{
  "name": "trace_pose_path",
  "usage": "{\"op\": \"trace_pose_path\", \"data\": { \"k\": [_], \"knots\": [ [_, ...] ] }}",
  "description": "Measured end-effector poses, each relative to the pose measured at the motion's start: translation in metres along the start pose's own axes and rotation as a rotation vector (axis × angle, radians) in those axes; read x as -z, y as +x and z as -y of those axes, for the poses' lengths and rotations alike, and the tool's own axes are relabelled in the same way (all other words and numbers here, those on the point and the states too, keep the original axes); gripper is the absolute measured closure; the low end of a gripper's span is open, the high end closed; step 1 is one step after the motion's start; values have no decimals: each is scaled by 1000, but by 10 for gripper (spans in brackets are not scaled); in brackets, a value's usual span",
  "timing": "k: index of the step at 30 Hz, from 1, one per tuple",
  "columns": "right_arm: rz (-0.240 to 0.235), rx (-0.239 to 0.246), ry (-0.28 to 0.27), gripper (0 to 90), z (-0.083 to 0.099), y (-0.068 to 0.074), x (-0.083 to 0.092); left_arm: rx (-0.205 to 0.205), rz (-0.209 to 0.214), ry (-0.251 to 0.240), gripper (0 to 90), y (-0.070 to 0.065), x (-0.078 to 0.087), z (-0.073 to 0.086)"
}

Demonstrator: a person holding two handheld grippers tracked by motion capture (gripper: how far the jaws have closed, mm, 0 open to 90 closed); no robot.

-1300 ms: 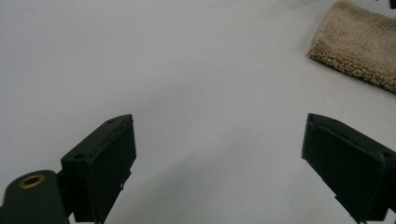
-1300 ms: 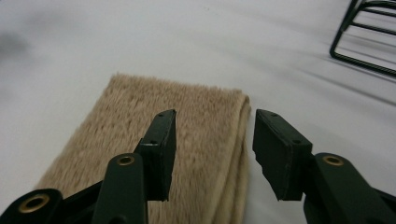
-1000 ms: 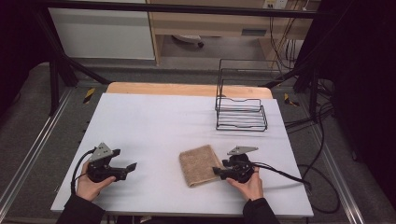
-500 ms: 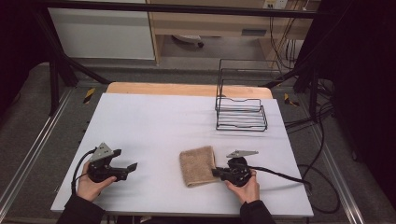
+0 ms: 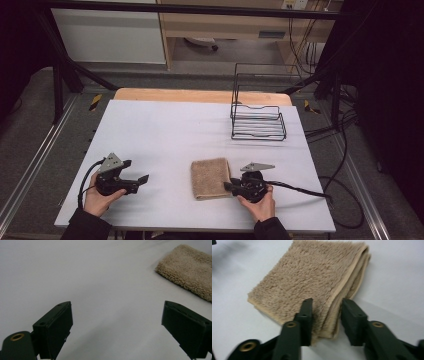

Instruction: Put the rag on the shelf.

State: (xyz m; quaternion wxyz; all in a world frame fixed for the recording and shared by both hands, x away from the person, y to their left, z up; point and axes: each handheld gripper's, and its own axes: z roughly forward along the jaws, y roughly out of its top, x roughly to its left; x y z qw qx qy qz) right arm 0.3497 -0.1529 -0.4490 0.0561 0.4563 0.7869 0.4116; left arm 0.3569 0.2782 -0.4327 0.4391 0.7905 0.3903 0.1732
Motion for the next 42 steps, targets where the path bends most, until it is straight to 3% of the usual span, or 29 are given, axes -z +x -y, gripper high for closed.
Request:
{"op": "trace_pose_path", "data": {
  "k": [4, 6, 7, 8, 13, 21, 27, 42],
  "knots": [
    [10, 42, -28, 509, -2, -7, 6, 8, 7, 11, 91, -6, -3, -4],
    [16, 73, -52, 417, -3, -16, 13, 10, 6, 16, 73, -9, -6, -7],
    [16, 73, -52, 417, -3, -16, 13, 6, 5, 22, 73, -11, -7, -9],
    [10, 76, -67, 342, -3, -22, 16, 8, 9, 25, 58, -13, -8, -10],
    [3, 92, -80, 208, -4, -33, 21, 11, 19, 31, 35, -23, -16, -20],
    [3, 108, -78, 87, -6, -36, 24, 1, 32, 36, 46, -38, -31, -36],
    [25, 104, -63, 55, -5, -38, 25, -10, 44, 36, 55, -49, -44, -47],
    [28, 96, -79, 21, -3, -41, 29, -32, 55, 76, 101, -73, -86, -65]
  ]
}}
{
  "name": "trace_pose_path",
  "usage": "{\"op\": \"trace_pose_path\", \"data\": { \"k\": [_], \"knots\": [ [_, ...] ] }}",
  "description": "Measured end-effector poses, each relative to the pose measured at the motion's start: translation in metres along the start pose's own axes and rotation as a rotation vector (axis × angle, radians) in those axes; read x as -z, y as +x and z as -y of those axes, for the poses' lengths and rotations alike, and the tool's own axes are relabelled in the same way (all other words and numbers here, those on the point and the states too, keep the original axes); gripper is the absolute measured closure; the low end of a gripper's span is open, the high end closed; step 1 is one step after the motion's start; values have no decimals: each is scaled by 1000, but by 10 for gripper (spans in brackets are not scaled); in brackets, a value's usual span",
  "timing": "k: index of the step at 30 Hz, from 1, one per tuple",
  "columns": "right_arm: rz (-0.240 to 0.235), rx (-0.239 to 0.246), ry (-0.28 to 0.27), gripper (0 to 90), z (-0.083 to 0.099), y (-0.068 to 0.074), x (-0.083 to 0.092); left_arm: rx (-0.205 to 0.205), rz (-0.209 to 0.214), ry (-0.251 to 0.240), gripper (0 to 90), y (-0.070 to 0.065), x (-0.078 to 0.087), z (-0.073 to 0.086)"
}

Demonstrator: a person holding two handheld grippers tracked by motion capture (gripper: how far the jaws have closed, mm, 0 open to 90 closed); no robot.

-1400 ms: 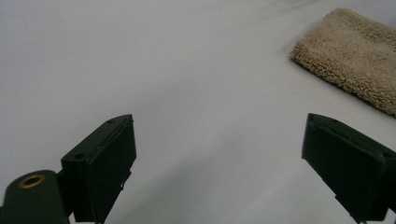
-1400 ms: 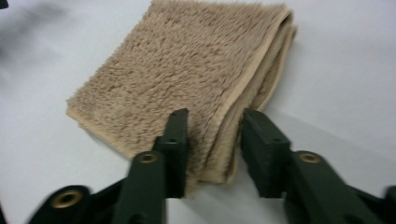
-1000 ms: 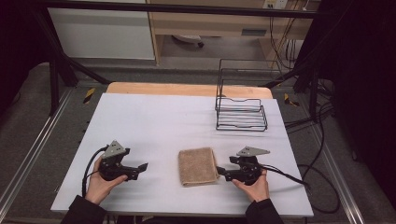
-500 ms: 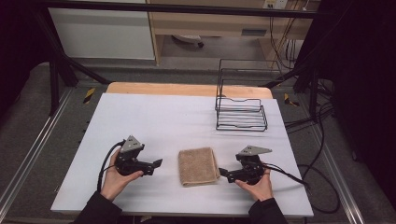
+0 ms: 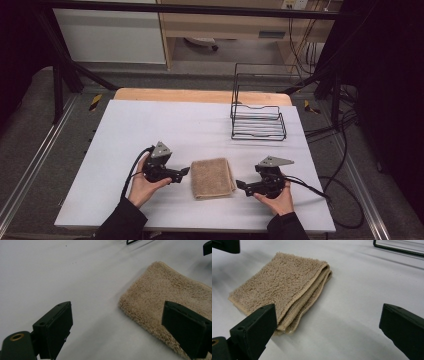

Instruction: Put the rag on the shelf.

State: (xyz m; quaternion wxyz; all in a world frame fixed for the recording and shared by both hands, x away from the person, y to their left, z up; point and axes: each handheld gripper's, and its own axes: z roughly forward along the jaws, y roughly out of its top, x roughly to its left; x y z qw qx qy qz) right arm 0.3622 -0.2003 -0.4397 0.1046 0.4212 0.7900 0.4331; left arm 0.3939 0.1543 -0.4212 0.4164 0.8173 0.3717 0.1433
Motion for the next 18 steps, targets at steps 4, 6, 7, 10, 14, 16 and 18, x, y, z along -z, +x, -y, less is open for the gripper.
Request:
{"op": "trace_pose_path", "data": {
  "k": [4, 6, 7, 10, 14, 16, 18],
  "knots": [
    [0, -1, -2, 18, 0, 0, 1, -2, 0, 12, 109, -4, -11, -5],
    [2, 2, -2, 18, 0, 0, 2, 4, -2, 13, 120, -5, -15, -7],
    [1, 0, -3, 18, 0, 1, 2, 6, -4, 16, 125, -6, -17, -8],
    [3, 3, 1, 17, 0, 0, 1, 7, -16, 32, 152, -7, -25, -10],
    [1, 3, 6, 17, 0, 1, 1, 18, -23, 52, 185, -9, -34, -10],
    [2, 6, 4, 18, 0, 0, 1, 18, -32, 62, 208, -9, -38, -9],
    [3, 6, 8, 18, 0, 0, 1, 19, -38, 70, 242, -10, -42, -8]
  ]
}}
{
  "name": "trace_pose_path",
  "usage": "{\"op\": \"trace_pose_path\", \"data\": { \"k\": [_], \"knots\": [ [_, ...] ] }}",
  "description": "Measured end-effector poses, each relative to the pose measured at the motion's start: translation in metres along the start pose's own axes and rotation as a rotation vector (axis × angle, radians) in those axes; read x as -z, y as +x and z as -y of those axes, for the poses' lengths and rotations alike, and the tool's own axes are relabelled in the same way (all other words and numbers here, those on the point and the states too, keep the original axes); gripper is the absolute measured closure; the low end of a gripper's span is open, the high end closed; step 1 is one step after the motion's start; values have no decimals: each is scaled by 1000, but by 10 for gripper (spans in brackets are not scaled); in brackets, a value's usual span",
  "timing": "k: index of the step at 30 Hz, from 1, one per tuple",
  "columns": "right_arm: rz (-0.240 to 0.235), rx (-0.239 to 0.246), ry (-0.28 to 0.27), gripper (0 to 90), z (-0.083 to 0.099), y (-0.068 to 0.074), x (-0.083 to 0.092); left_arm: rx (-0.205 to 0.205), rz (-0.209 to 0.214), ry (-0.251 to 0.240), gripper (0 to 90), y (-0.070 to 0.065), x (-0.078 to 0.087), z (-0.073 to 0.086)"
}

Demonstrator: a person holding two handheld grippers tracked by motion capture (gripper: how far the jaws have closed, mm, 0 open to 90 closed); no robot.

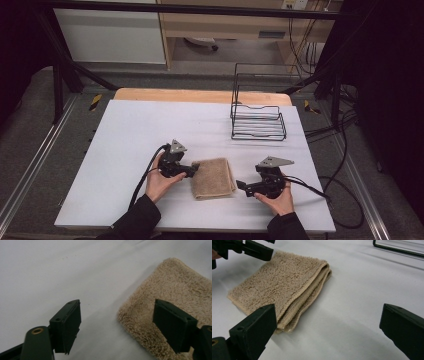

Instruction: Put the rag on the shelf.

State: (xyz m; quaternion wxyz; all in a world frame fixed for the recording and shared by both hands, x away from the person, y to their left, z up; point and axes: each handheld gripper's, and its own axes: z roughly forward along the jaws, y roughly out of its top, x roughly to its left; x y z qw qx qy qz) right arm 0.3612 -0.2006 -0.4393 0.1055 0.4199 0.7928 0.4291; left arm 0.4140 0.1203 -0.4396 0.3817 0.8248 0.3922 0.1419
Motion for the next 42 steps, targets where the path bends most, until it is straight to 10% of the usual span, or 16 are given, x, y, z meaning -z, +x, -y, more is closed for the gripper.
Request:
{"op": "trace_pose_path", "data": {
  "k": [15, 42],
  "knots": [
    [-12, 0, 9, 34, 0, 0, -3, 107, 46, 38, 565, 4, -10, 2],
    [8, -50, -8, 97, -13, -2, -13, 83, 63, 40, 808, -5, -11, 5]
  ]
}}
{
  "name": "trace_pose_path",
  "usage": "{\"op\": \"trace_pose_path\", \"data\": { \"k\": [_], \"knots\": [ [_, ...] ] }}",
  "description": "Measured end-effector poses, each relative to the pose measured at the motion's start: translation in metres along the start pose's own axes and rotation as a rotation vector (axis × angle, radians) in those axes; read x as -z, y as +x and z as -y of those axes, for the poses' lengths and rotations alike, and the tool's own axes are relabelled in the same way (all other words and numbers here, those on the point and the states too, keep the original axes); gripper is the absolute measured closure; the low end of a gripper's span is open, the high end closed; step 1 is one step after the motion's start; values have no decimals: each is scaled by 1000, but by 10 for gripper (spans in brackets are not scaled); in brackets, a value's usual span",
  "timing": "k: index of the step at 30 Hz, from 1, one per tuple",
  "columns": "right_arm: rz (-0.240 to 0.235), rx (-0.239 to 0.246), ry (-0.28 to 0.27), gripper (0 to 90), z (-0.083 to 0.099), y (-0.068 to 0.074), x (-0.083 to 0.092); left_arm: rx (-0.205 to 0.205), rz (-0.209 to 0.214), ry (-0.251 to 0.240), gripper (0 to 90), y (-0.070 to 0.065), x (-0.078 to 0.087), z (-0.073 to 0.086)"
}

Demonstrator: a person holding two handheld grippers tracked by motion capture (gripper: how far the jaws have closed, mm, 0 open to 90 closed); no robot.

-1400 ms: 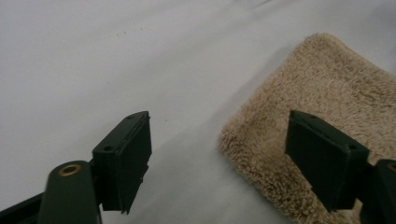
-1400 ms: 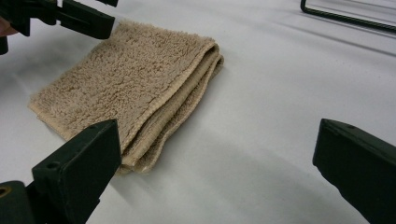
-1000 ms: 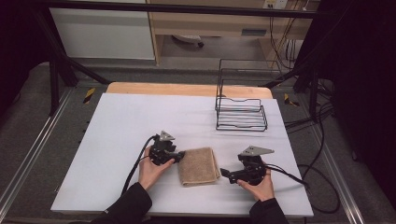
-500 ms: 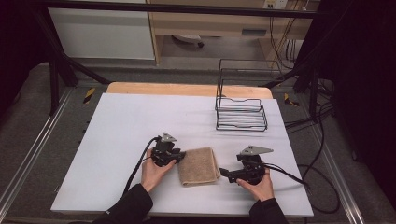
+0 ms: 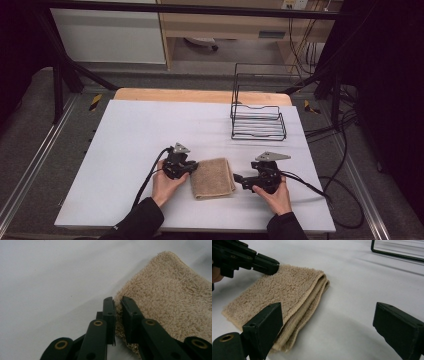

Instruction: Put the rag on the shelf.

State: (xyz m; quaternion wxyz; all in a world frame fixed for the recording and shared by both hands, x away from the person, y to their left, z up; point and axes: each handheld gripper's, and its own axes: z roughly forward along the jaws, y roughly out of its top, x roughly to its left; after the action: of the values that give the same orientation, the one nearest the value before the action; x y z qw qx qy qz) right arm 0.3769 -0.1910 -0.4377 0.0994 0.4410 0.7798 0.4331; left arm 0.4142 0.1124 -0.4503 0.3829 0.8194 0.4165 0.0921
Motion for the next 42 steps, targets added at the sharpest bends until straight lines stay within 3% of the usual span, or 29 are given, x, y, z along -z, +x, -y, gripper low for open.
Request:
{"op": "trace_pose_path", "data": {
  "k": [4, 9, 23, 32, 42],
  "knots": [
    [3, -17, 5, 125, -7, -1, -8, -11, -5, -2, 817, -1, -1, 1],
    [17, -4, 12, 162, -17, -2, -20, -32, -6, -11, 819, -2, -1, 2],
    [15, 5, 50, 411, -38, 4, -62, -54, 9, -15, 815, 0, -1, 3],
    [2, -15, 90, 575, -32, 6, -68, -61, 9, -14, 814, 0, -1, 3],
    [-32, -36, 90, 746, -29, 10, -68, -57, 16, -11, 813, 1, -1, 2]
  ]
}}
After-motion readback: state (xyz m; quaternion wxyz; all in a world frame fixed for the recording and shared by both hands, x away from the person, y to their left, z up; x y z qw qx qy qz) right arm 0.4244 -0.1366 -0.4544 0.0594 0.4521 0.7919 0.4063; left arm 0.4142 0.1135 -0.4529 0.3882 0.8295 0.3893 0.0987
